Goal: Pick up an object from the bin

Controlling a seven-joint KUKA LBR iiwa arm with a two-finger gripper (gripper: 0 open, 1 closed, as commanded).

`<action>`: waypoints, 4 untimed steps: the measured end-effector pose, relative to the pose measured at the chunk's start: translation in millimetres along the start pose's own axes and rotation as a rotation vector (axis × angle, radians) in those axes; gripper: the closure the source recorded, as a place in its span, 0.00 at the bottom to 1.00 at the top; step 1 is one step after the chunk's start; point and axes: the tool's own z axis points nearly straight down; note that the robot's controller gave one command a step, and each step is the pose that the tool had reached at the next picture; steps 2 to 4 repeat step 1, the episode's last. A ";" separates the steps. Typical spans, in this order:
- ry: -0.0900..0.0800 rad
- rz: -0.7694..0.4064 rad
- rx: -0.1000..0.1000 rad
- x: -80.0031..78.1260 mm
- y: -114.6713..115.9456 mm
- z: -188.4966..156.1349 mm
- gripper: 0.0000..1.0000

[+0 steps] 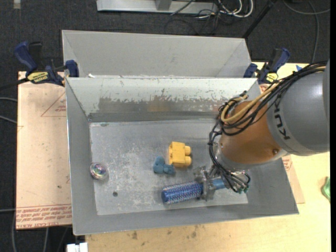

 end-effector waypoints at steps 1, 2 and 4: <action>-0.009 -0.027 0.003 -14.4 24.9 -221.3 1.00; -0.009 -0.027 0.003 -14.4 24.9 -221.3 1.00; -0.009 -0.027 0.003 -14.4 24.9 -221.3 1.00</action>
Offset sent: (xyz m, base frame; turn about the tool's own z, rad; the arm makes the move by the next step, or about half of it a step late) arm 0.0064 0.0266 0.2174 -0.0267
